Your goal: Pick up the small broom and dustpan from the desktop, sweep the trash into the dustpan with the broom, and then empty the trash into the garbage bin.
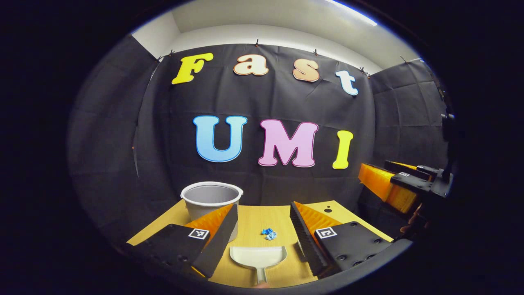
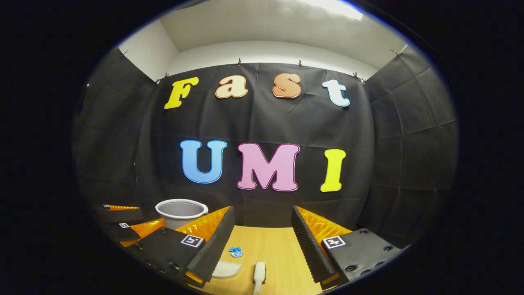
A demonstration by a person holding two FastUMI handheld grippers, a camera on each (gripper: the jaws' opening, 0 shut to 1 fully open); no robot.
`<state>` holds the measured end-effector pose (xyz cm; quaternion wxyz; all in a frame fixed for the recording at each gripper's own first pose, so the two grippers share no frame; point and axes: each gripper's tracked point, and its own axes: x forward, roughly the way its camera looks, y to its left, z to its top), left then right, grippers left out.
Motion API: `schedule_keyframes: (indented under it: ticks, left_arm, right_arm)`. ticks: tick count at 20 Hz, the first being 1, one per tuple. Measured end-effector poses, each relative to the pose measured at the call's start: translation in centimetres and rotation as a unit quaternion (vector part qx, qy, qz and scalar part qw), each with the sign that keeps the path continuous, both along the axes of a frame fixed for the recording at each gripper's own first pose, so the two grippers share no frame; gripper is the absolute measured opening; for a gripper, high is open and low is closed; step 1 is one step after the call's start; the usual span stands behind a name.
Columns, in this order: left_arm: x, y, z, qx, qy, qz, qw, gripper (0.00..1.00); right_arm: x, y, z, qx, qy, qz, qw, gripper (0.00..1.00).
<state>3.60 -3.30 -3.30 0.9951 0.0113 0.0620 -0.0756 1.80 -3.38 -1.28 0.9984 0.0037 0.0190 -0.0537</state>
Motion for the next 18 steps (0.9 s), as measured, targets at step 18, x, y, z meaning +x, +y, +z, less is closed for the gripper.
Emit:
schedule_keyframes:
  ticks: [18]
  left_arm:
    - [2.3, -0.5, -25.4, 0.028, 0.388, 0.023, 0.921, 0.79]
  right_arm:
    - [1.5, -5.0, -5.2, -0.006, 0.046, -0.026, 0.999, 0.89]
